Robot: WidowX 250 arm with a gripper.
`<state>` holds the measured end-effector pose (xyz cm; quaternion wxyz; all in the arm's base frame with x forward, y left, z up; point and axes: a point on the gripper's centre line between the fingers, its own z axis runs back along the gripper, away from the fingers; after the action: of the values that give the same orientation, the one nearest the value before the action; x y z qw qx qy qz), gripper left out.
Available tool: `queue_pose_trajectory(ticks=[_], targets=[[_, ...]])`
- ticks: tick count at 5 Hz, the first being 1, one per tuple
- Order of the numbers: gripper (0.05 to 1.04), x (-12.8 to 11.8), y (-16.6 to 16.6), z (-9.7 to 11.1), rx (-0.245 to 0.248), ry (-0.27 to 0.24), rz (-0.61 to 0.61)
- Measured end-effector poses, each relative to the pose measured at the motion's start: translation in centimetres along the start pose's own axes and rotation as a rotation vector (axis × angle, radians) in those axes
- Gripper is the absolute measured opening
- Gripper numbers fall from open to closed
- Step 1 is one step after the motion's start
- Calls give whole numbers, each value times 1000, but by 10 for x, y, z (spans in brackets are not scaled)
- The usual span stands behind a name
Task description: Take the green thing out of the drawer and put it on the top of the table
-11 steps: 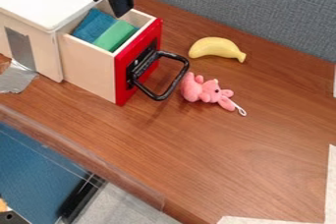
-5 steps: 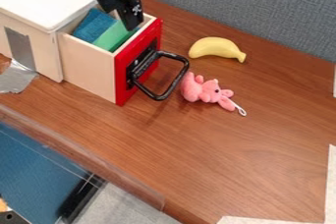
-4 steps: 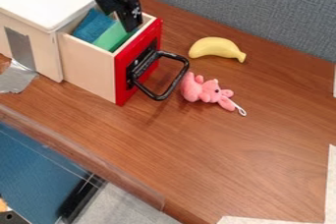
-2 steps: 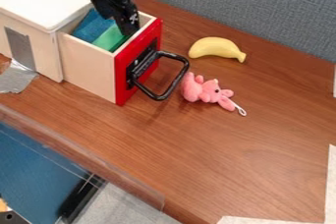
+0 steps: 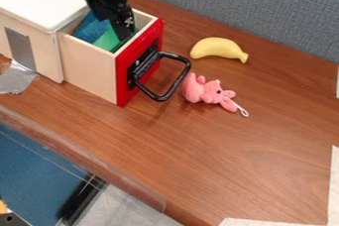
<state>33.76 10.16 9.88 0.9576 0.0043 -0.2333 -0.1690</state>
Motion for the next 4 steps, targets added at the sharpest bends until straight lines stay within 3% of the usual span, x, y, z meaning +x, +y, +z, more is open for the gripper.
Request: queue_pose_trajectory(ticks=[4], targets=[[1001, -6, 1, -13, 35, 12, 0]])
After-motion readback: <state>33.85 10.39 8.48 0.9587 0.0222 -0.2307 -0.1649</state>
